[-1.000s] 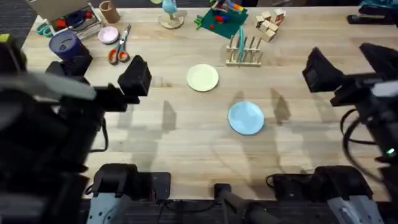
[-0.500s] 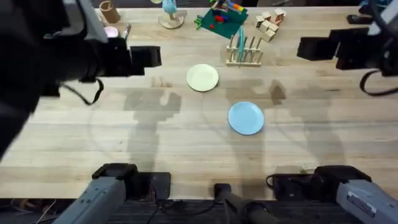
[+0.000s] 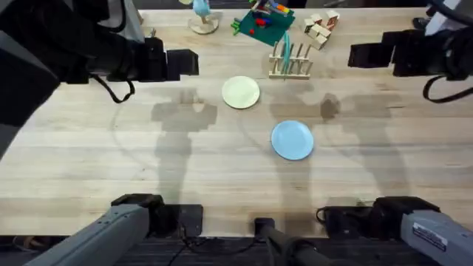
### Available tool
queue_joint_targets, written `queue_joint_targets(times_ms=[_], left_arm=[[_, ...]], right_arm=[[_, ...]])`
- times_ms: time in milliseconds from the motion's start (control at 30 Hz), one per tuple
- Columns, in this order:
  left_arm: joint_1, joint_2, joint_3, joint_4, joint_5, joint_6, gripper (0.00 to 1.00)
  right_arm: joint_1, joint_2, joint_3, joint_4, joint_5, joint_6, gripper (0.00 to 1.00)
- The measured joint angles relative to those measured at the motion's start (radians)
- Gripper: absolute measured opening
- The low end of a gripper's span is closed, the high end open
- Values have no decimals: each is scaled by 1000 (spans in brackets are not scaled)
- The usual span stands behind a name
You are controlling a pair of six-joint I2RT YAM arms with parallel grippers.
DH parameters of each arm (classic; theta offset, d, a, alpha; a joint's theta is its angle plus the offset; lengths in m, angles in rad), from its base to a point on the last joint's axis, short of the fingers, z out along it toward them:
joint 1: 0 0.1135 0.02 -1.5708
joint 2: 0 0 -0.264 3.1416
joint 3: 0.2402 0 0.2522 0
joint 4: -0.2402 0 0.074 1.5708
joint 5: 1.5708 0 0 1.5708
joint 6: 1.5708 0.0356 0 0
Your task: Pick up the plates from the table one by one and place each into a slot on the dish rack.
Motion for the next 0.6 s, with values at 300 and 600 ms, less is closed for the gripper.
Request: queue_joint_targets(times_ms=[300,600], left_arm=[[0,2,1,35,132,5,47],[0,93,3,127,533,70,42]], right_arm=[[0,0,1,-5,0,0,995],[0,0,1,-6,0,0,996]])
